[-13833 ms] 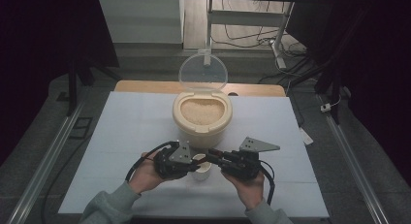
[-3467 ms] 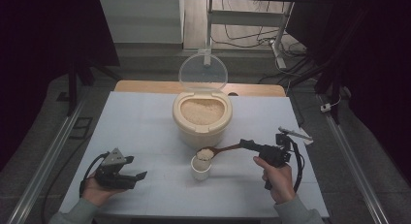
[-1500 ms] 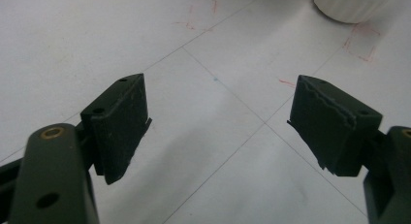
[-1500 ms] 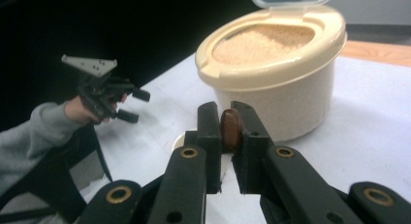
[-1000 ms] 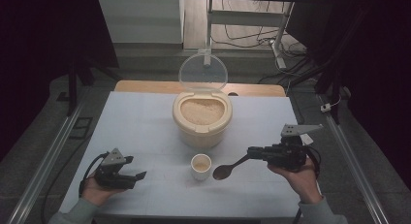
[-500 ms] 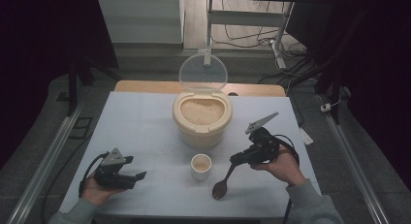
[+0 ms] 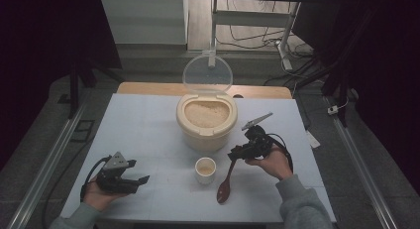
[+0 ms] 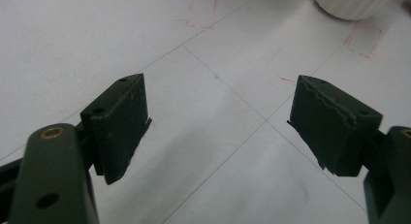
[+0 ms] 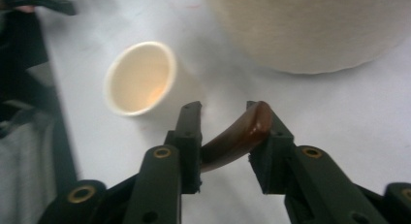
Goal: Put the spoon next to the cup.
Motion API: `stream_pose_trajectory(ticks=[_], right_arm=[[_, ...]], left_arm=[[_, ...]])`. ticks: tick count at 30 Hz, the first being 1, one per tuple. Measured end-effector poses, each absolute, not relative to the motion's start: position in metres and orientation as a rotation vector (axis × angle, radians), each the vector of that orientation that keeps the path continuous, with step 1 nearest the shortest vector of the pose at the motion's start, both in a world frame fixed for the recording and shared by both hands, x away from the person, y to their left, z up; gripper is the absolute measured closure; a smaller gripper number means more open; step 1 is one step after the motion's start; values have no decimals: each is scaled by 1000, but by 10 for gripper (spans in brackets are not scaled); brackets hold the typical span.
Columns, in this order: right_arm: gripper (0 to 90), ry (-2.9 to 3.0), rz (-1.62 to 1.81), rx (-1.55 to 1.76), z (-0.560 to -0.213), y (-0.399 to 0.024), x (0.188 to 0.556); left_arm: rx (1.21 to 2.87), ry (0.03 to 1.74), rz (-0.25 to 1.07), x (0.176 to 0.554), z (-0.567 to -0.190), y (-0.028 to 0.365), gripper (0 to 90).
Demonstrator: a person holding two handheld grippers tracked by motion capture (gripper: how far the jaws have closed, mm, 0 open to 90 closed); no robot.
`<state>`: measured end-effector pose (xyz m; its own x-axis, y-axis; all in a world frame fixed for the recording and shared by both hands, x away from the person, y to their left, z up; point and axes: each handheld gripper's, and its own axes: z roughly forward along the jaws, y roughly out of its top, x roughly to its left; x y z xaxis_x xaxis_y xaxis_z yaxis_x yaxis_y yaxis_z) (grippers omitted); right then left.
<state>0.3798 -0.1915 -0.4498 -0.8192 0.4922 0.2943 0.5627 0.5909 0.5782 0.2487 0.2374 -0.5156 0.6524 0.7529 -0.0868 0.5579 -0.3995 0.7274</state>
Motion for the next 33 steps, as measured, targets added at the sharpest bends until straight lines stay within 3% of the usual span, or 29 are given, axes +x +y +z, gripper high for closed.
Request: stream_pose_trajectory(ticks=[10, 20, 26, 33], right_arm=[[533, -2798, -1099, -1081, -483, -195, 382], [471, -2867, -1076, -1221, -504, -196, 386], [379, -2882, -1199, -1339, -499, -204, 382], [392, -2857, -1426, -1200, -484, -231, 350]], left_arm=[[2116, 1013, 332, 248, -516, 237, 214], [2116, 1014, 330, 248, -516, 237, 213], [2112, 1016, 333, 248, -516, 238, 214], [2106, 1016, 340, 247, -515, 238, 214]])
